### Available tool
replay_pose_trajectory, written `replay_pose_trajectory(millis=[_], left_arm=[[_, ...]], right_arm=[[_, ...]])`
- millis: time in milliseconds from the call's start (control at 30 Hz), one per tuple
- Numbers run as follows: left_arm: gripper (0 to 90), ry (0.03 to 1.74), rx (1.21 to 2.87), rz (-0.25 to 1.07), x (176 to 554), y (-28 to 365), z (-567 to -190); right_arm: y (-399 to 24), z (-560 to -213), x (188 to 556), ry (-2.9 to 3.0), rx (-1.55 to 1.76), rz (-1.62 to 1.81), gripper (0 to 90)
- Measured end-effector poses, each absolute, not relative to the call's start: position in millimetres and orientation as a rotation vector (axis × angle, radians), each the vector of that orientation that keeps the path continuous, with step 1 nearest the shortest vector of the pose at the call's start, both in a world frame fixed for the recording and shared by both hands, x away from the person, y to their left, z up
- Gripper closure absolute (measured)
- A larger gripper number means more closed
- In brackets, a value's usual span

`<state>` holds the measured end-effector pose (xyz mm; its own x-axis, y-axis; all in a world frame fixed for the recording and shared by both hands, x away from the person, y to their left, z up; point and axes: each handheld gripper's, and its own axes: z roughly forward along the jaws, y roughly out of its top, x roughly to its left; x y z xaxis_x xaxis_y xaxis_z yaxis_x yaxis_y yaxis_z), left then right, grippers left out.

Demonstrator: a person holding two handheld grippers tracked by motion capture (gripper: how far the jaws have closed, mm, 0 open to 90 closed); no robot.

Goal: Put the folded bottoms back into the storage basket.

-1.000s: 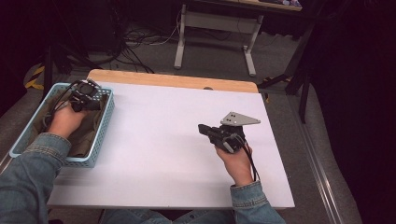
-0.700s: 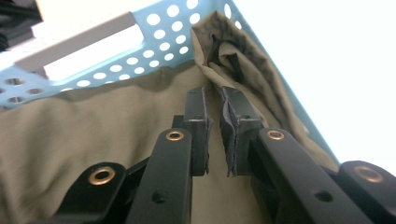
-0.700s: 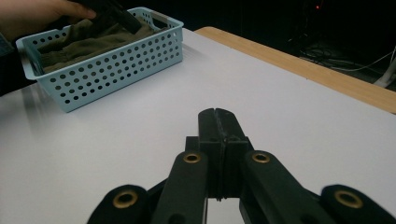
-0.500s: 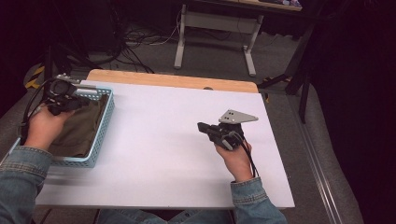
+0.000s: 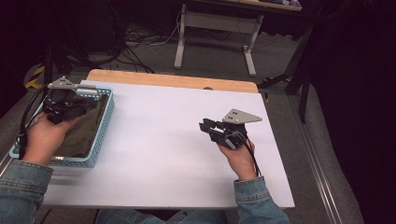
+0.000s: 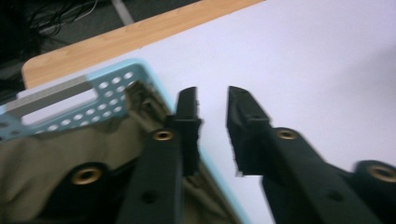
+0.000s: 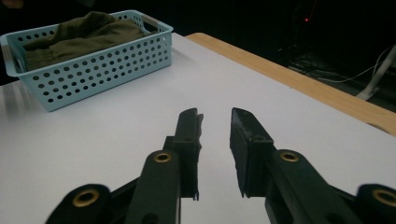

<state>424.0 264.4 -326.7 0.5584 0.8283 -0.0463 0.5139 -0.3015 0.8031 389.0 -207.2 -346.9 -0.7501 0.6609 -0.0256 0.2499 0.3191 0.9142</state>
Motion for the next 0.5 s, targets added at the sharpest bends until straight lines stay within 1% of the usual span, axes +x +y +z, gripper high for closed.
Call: replay_pose_trajectory(millis=[133,300,400,500], left_arm=[[54.6,1.029,1.952,0.469,415,256,-325],[38.8,0.943,1.911,0.436,403,245,-324],[29.3,0.860,1.900,0.417,396,238,-324],[24.8,0.812,1.882,0.382,389,230,-324]], right_arm=[[-215,-348,387,2.179,0.805,1.398,66.2],[-223,-350,386,2.187,0.827,1.400,52.6],[-226,-351,384,2.204,0.825,1.422,44.7],[-228,-351,383,2.208,0.808,1.438,36.1]])
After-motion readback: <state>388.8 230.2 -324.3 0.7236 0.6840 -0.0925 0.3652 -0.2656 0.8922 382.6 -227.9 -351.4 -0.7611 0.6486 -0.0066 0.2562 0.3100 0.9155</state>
